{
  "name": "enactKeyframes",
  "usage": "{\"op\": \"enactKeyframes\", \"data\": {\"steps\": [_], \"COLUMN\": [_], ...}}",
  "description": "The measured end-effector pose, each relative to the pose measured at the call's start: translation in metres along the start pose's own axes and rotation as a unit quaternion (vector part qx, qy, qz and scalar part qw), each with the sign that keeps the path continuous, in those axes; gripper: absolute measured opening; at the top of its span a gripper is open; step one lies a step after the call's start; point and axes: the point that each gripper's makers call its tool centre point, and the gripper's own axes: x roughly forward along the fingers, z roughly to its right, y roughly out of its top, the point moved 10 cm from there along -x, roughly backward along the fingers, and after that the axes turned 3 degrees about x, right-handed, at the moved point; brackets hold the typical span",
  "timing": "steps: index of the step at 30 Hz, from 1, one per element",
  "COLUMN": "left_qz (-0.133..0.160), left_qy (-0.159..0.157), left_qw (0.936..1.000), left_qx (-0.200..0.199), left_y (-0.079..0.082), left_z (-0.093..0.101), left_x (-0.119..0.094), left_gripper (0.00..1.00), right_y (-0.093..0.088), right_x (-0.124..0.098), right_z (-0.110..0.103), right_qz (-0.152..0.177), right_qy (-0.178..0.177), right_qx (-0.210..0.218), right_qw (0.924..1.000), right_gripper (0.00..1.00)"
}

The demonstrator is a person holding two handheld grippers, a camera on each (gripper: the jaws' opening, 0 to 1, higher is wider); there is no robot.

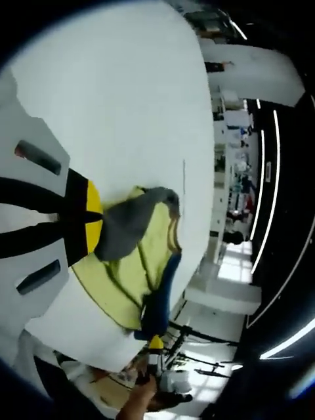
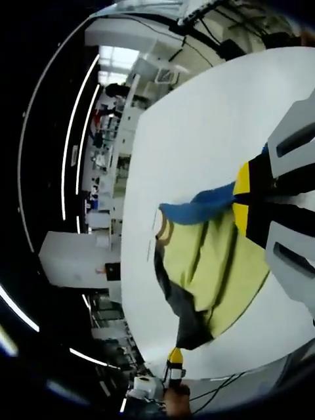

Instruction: Fold the garment on the visible template until the final outline fits inside the template.

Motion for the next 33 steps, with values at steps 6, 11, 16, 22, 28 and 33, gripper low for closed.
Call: {"op": "enactKeyframes", "data": {"steps": [6, 11, 16, 22, 28, 33], "left_qz": [0.008, 0.002, -0.01, -0.023, -0.048, -0.068], "left_qy": [0.037, 0.063, 0.087, 0.14, 0.174, 0.193], "left_qw": [0.9993, 0.998, 0.996, 0.9895, 0.9833, 0.9784], "left_qx": [0.0, 0.001, 0.014, 0.026, 0.022, 0.031], "left_y": [0.012, 0.019, 0.025, 0.028, 0.024, 0.02], "left_z": [-0.03, -0.048, -0.065, -0.094, -0.127, -0.146], "left_x": [-0.004, -0.003, -0.002, 0.008, 0.023, 0.031], "left_gripper": [0.0, 0.0, 0.0, 0.0, 0.0, 0.0], "right_y": [0.013, 0.019, 0.026, 0.029, 0.026, 0.023], "right_x": [0.001, 0.006, 0.017, 0.034, 0.054, 0.069], "right_z": [0.021, 0.038, 0.061, 0.084, 0.099, 0.114], "right_qz": [-0.007, -0.013, -0.018, -0.029, -0.047, -0.065], "right_qy": [-0.005, -0.015, -0.035, -0.067, -0.089, -0.103], "right_qx": [0.009, 0.035, 0.05, 0.05, 0.069, 0.077], "right_qw": [0.9999, 0.9992, 0.998, 0.996, 0.9925, 0.9895], "right_gripper": [0.0, 0.0, 0.0, 0.0, 0.0, 0.0]}}
